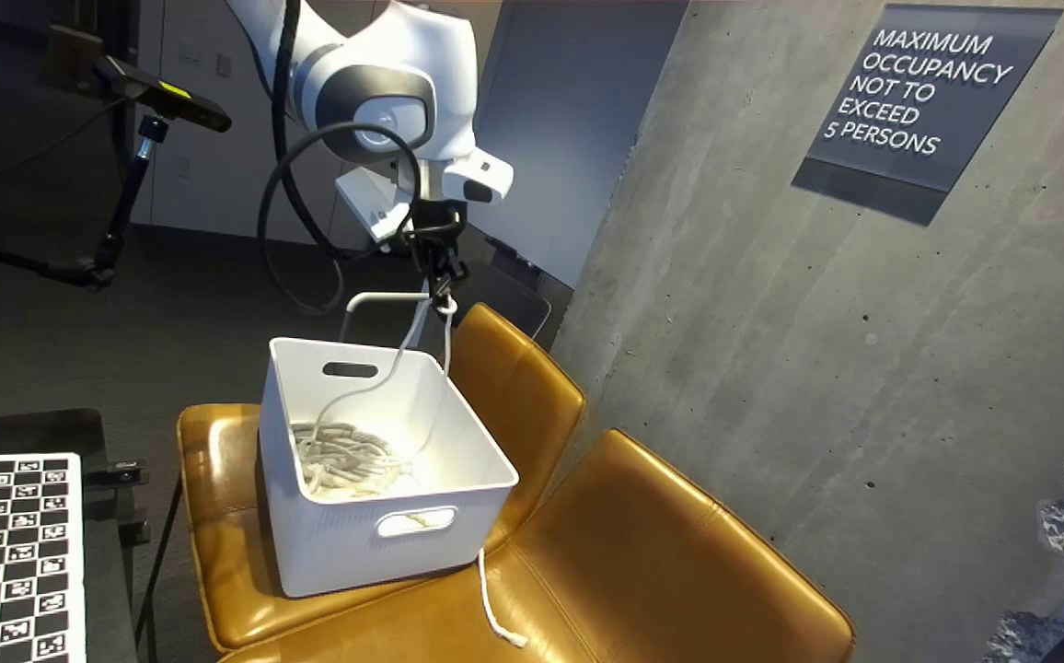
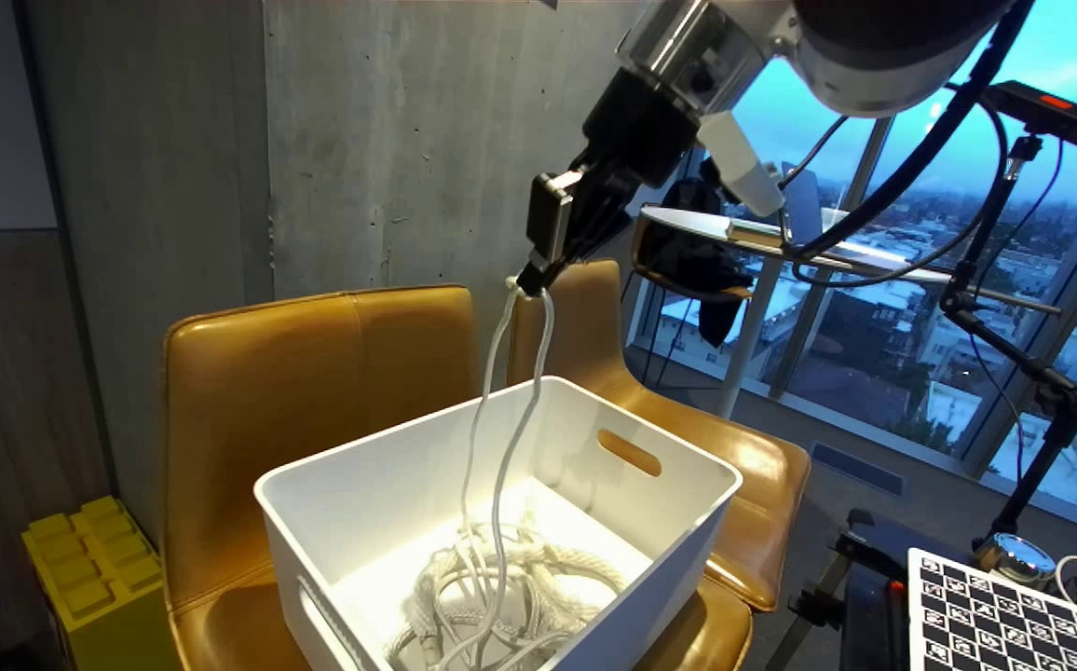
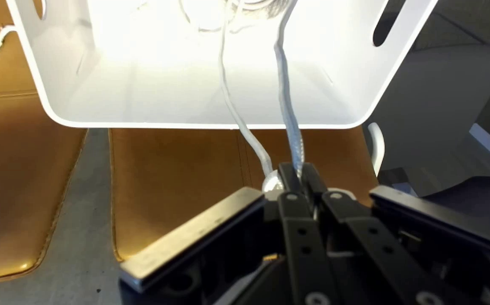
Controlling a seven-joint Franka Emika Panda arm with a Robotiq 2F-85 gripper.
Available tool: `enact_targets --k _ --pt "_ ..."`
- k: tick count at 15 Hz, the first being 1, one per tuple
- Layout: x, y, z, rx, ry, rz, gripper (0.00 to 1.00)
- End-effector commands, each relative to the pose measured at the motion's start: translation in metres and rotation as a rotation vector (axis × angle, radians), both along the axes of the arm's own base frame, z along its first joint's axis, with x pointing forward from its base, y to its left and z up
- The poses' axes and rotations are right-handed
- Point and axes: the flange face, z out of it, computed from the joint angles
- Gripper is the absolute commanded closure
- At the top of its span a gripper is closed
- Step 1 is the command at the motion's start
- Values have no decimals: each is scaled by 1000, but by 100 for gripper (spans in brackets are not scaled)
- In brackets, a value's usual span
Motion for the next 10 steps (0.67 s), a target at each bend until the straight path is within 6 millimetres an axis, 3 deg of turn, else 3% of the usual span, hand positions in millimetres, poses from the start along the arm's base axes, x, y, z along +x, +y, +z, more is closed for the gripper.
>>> enact_targets --k 1,2,3,6,9,10 --pt "7 11 -26 20 72 27 99" --pt "1 15 -34 19 100 31 99" --pt "-4 18 -39 19 122 34 69" --pt "-4 9 -37 13 174 35 55" --pt "11 -35 -25 -15 201 14 34" --pt "19 -58 -20 -17 189 -18 26"
